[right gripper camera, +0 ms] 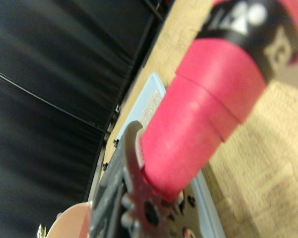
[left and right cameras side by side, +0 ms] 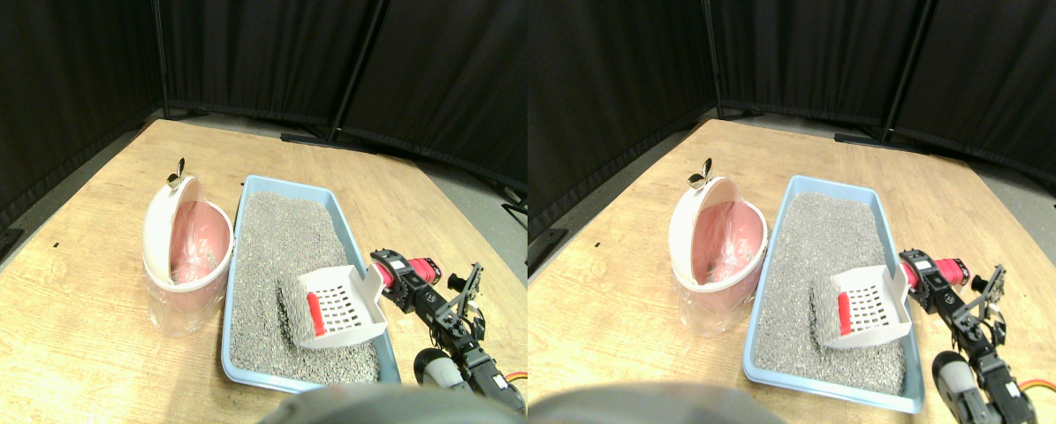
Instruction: Scoop (unimanual)
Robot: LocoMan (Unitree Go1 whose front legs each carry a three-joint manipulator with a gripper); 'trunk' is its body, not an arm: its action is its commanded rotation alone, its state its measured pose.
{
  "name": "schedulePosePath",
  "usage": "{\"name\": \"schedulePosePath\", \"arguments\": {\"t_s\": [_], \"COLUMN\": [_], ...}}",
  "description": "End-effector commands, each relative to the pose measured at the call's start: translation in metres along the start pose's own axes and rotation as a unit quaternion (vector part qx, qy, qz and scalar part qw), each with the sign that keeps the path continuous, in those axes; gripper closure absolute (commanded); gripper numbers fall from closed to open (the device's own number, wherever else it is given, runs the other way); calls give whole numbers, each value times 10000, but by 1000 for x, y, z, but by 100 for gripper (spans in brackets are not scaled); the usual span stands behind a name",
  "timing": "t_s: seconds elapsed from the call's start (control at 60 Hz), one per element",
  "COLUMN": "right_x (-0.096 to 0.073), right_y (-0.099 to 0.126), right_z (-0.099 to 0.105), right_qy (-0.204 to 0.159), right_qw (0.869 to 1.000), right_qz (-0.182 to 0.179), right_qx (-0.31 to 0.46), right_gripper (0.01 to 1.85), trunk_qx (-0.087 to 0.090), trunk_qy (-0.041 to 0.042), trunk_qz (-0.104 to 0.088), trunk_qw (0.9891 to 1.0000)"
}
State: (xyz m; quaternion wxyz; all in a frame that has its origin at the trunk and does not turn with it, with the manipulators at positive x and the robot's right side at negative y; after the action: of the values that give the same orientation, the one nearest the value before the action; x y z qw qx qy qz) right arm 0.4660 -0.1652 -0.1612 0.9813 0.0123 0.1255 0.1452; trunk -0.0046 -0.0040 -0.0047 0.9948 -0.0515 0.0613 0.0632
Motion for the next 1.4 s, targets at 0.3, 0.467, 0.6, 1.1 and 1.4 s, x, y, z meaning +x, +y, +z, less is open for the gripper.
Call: {"name": "schedulePosePath", "arguments": {"t_s": [0.3, 0.467, 0.6, 1.1, 1.4], "right_x": [3, 4, 8, 26, 27], "right_y": [-17, -15, -11, 9, 16], "right_z": [29, 41, 43, 44, 48], "right_qy": [-1304, -1431, -1523, -1593, -1517], "right_qw": [9852, 9821, 9781, 9074, 8530], "right_qz": [121, 63, 201, 326, 409], "right_qx": [1101, 1222, 1401, 3876, 4978], "right_gripper": [181, 181, 181, 181, 181], "trunk_qx": [-104, -144, -164, -235, -281], "trunk_qy": [12, -15, -32, -76, -69], "trunk_qz": [59, 104, 134, 230, 275], "trunk_qw": [9999, 9998, 9998, 9994, 9992]}}
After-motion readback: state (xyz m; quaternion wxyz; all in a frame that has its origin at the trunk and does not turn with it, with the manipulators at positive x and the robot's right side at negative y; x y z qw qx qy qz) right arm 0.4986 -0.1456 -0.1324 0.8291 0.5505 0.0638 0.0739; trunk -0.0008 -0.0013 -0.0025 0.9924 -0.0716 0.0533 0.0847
